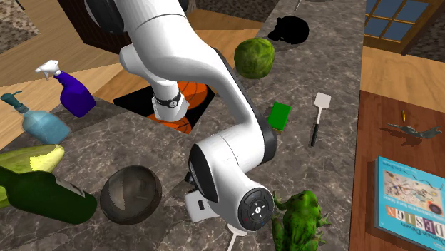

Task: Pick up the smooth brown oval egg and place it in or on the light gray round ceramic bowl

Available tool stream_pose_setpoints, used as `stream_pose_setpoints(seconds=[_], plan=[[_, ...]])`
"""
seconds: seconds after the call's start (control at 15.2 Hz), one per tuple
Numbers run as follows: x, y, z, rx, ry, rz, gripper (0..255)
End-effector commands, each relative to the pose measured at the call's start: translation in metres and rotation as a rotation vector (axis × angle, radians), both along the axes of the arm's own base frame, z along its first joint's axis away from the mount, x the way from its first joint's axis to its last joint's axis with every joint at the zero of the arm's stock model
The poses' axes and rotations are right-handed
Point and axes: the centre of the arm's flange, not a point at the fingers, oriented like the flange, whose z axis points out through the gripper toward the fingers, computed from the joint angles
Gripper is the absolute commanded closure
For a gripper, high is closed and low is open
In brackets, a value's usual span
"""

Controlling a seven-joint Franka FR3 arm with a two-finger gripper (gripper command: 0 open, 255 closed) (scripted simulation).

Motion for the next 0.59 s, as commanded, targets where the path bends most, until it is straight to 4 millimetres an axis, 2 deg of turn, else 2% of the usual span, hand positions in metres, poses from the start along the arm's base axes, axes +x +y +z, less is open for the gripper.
stream_pose_setpoints(seconds=[0.0, 0.53], plan=[[0.000, 0.000, 0.000, 0.000, 0.000, 0.000, 255], [0.000, 0.000, 0.042, 0.000, 0.000, 0.000, 255]])
